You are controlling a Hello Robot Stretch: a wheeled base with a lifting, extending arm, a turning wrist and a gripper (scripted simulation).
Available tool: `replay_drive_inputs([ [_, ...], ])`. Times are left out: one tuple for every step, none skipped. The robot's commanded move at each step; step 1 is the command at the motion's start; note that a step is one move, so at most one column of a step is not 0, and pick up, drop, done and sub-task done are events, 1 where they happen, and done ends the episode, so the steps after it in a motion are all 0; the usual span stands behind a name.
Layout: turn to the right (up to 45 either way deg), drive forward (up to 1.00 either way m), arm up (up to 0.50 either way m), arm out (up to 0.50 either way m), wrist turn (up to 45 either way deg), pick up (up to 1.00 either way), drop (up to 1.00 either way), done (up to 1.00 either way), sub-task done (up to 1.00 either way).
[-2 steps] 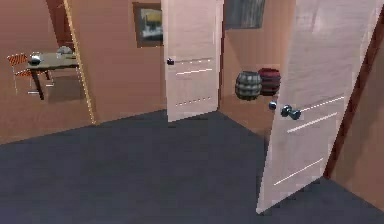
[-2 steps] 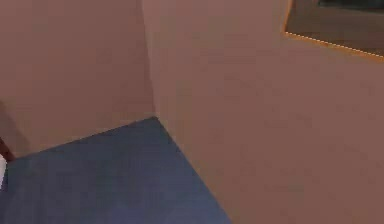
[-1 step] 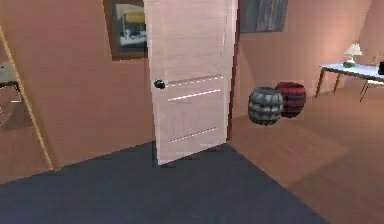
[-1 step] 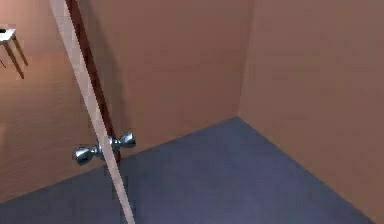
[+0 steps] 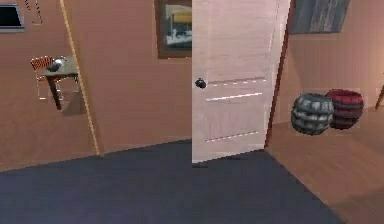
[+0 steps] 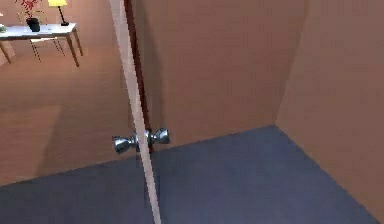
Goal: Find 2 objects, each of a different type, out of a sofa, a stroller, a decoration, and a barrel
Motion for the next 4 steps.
replay_drive_inputs([
  [0.0, 0.25, 0.0, 0.0, 0.0, 0.0, 0.0, 0.0, 0.0],
  [24.0, 0.0, 0.0, 0.0, 0.0, 0.0, 0.0, 0.0, 0.0],
  [0.0, 0.45, 0.0, 0.0, 0.0, 0.0, 0.0, 0.0, 0.0],
  [27.0, 0.0, 0.0, 0.0, 0.0, 0.0, 0.0, 0.0, 0.0],
])
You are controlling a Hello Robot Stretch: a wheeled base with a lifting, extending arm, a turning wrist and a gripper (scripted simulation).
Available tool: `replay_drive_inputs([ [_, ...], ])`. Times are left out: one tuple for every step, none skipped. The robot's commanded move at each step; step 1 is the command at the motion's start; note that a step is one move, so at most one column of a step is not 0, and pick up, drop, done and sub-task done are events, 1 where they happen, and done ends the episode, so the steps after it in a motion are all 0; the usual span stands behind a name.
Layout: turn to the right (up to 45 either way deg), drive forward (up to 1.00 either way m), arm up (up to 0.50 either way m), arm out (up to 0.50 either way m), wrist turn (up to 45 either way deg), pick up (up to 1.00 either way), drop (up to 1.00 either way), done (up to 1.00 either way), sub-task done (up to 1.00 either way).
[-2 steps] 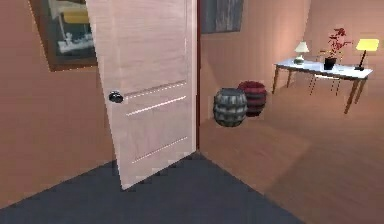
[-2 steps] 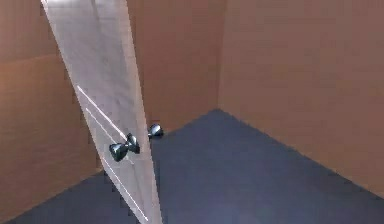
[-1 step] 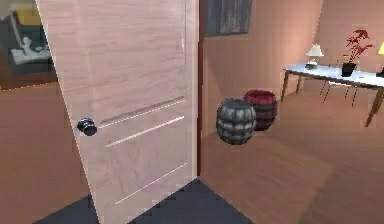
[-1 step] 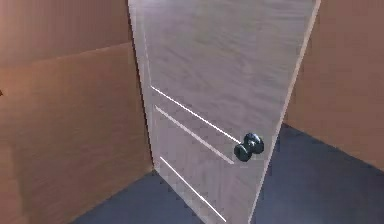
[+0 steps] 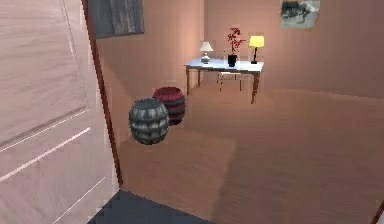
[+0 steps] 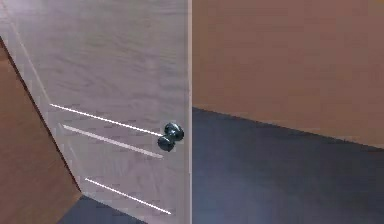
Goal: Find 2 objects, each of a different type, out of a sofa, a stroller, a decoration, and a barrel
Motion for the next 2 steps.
replay_drive_inputs([
  [0.0, 1.0, 0.0, 0.0, 0.0, 0.0, 0.0, 0.0, 0.0],
  [3.0, 0.0, 0.0, 0.0, 0.0, 0.0, 0.0, 0.0, 0.0],
])
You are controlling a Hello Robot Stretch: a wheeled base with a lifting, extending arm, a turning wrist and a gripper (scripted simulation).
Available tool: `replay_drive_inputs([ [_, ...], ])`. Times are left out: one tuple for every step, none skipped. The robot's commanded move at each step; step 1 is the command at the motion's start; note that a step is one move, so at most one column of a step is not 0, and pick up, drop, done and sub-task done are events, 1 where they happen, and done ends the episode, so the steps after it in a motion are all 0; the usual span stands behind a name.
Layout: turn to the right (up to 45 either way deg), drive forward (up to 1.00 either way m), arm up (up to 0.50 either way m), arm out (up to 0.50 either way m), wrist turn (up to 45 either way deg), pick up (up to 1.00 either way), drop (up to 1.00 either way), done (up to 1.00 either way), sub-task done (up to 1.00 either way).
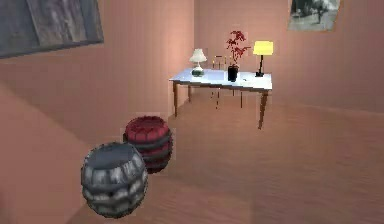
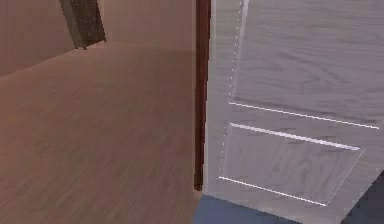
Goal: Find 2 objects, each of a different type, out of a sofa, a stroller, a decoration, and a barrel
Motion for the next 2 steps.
replay_drive_inputs([
  [0.0, 0.45, 0.0, 0.0, 0.0, 0.0, 0.0, 0.0, 0.0],
  [-24.0, 0.0, 0.0, 0.0, 0.0, 0.0, 0.0, 0.0, 0.0],
])
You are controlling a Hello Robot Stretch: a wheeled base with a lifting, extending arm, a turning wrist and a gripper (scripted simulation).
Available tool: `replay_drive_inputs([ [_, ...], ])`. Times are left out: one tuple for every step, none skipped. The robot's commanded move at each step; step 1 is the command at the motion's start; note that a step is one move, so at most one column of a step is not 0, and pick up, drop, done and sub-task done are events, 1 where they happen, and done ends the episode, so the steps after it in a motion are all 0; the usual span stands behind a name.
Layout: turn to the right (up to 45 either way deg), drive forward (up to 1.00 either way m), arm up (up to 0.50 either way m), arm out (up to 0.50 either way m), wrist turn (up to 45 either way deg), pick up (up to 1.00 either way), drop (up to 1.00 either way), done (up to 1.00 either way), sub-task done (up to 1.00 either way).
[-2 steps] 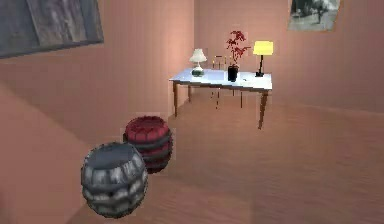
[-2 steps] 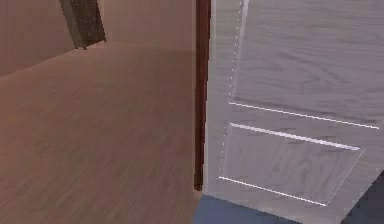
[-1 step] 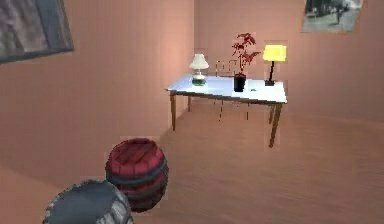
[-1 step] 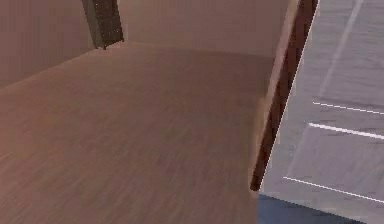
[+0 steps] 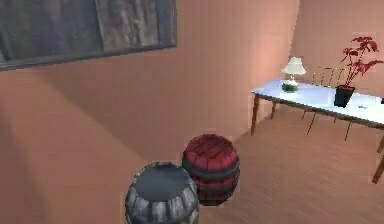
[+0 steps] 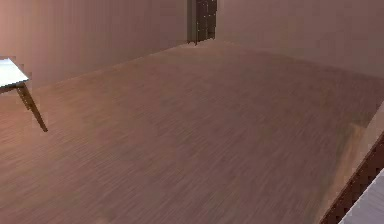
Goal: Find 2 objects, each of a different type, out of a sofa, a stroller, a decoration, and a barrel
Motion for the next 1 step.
replay_drive_inputs([
  [0.0, 0.0, 0.0, 0.0, 0.0, 0.0, 0.0, 0.0, 1.0],
])
